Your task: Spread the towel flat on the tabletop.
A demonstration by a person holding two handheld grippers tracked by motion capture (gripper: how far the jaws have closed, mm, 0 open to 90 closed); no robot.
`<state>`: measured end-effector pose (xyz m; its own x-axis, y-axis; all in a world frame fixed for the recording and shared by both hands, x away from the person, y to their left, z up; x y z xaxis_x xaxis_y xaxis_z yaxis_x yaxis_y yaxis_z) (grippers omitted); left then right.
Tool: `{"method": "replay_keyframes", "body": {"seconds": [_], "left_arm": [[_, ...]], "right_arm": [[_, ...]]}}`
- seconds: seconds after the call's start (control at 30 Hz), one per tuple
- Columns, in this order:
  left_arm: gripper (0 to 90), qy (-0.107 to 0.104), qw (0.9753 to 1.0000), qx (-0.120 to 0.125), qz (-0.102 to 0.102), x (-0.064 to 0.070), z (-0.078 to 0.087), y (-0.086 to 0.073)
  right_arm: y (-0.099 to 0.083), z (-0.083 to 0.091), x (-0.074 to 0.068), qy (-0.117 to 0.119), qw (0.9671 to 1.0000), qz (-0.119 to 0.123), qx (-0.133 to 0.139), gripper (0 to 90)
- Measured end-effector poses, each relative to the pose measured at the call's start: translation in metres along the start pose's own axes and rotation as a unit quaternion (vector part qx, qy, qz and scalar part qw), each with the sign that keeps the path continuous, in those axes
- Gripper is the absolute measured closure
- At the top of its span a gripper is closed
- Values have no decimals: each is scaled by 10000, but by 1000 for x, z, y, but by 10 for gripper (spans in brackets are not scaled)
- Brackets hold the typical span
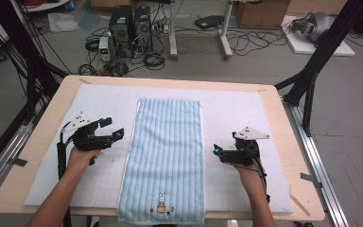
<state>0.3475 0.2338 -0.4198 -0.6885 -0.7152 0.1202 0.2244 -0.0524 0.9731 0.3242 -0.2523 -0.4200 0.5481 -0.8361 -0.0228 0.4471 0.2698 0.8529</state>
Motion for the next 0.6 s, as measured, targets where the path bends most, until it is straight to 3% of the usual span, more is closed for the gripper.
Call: {"method": "replay_keyframes", "body": {"seconds": [0.07, 0.13, 0.23, 0.33, 0.6], "left_arm": [[197, 80, 9999, -103, -59, 2, 4, -3], [207, -97, 9997, -213, 18, 3, 7, -7], [207, -31, 9996, -265, 65, 0, 9, -9], [174, 60, 9993, -260, 259, -4, 10, -10], [175, 177, 9991, -240, 301, -2, 11, -9]], "right_arm": [[-1, 4, 0, -36, 10000, 92, -11, 113], [-2, 5, 0, -49, 9999, 94, 8, 111], [-4, 6, 1, -76, 9999, 92, 37, 111], [-5, 5, 4, -140, 9999, 40, 10, 112], [-6, 4, 5, -198, 9998, -69, -4, 111]]}}
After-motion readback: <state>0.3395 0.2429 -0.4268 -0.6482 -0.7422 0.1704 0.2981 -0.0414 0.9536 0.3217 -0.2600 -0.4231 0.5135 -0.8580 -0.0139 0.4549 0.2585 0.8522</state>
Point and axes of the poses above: each handheld gripper's, and its own axes: z roughly backward along the jaws, y roughly out of its top, x roughly to its right, the point moved 1 cm from there along -z, roughly forward along the jaws, and after that the axes turned 2 degrees about -z, right-handed, at the moved point
